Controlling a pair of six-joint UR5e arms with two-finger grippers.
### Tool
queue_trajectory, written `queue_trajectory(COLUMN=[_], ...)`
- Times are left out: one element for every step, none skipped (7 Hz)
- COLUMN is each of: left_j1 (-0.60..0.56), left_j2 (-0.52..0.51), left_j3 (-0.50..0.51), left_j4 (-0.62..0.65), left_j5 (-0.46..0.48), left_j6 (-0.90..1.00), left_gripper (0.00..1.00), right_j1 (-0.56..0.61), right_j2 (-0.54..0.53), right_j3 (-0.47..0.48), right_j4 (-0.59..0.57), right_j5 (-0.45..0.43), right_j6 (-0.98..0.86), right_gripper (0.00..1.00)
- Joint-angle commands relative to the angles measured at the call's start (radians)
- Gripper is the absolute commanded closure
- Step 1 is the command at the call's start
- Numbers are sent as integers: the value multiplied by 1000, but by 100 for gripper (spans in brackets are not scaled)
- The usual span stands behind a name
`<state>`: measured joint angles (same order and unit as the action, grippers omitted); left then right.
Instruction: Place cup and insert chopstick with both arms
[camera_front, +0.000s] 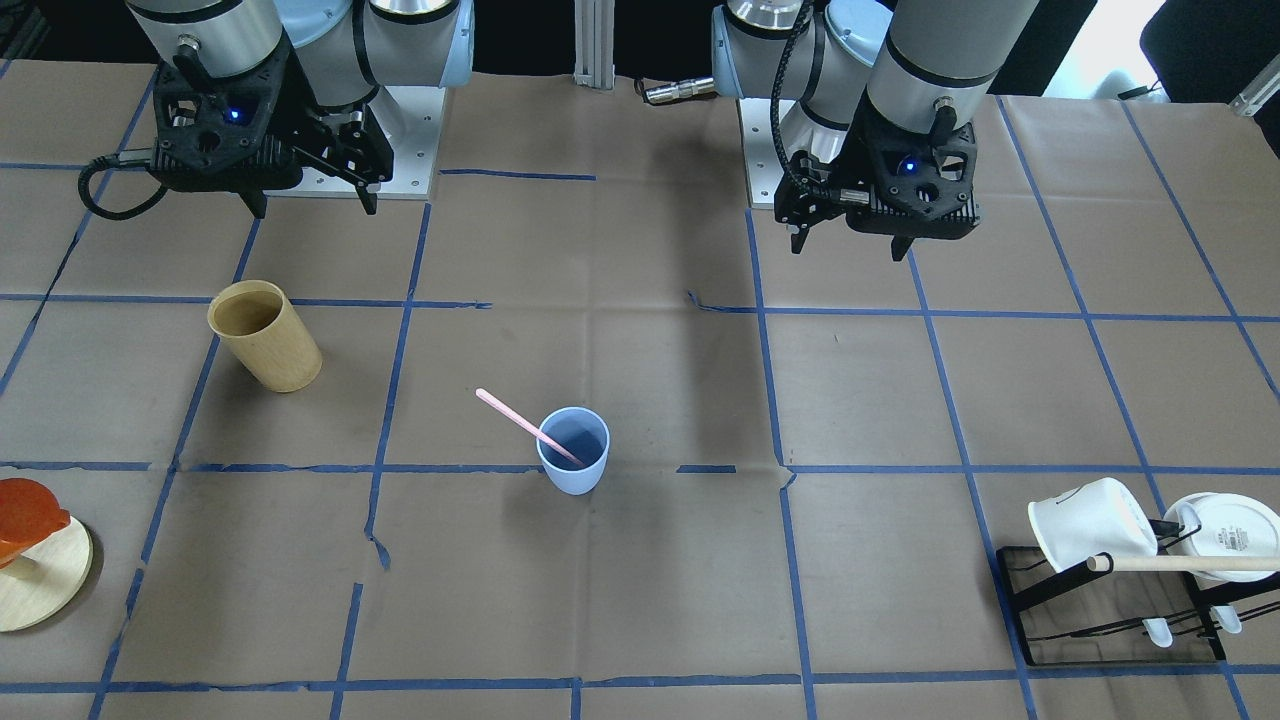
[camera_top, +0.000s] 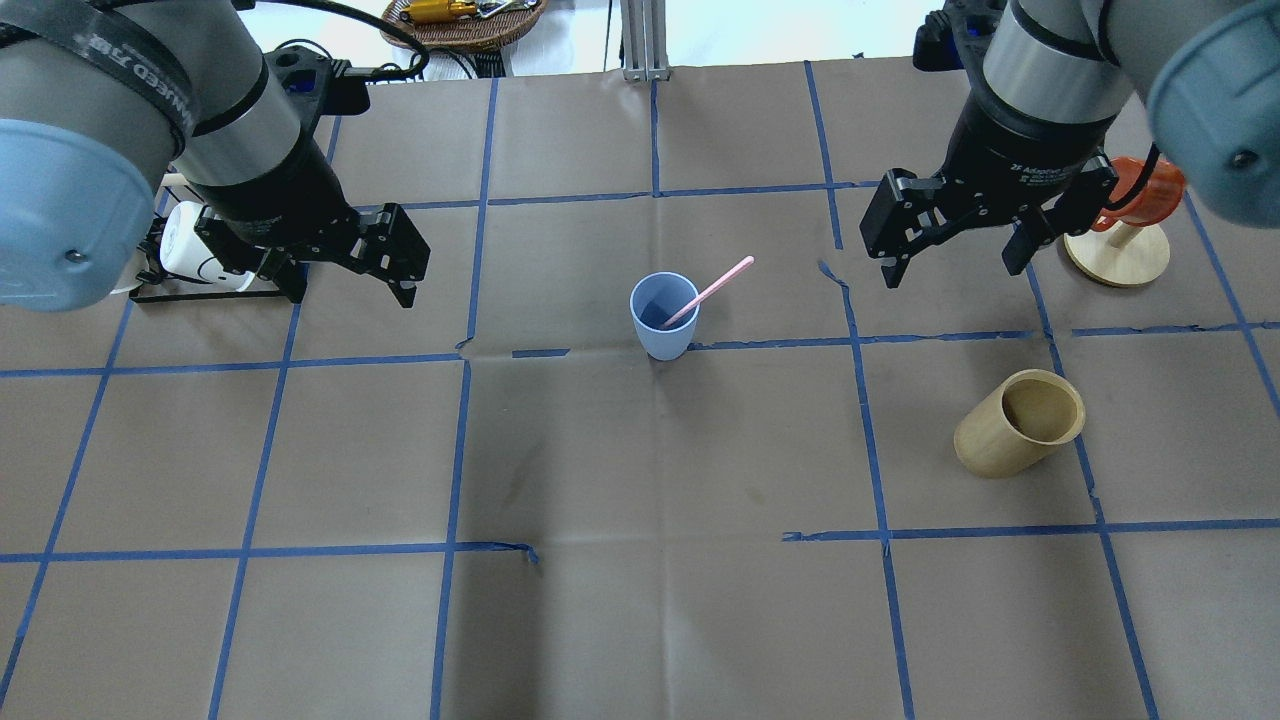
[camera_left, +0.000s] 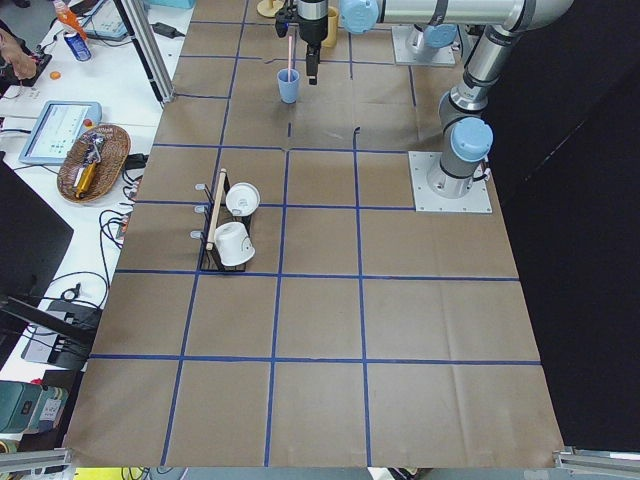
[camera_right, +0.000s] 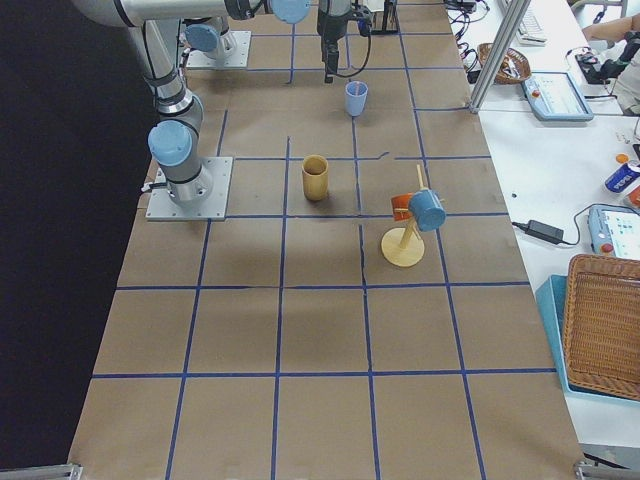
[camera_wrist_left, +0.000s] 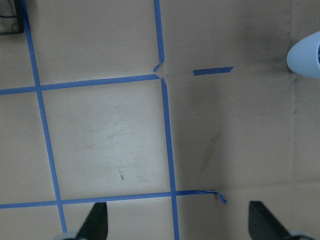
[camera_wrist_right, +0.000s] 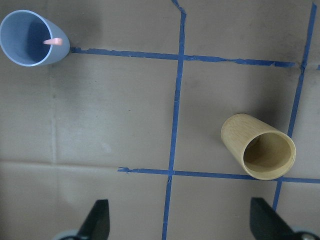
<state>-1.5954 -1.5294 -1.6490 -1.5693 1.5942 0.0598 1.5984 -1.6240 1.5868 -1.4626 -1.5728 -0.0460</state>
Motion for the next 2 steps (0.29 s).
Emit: queue_trajectory(left_j1=[0,0], left_j2=[0,0], left_j3=[0,0], left_j4=[0,-3], left_j5=[0,0], left_j6=[0,0], left_gripper=[0,0], right_j1=[0,0], right_j2=[0,0], right_j3=[4,5], right_j4=[1,1], right_j5=[5,29], right_j6=[-2,-2], right_gripper=[0,0])
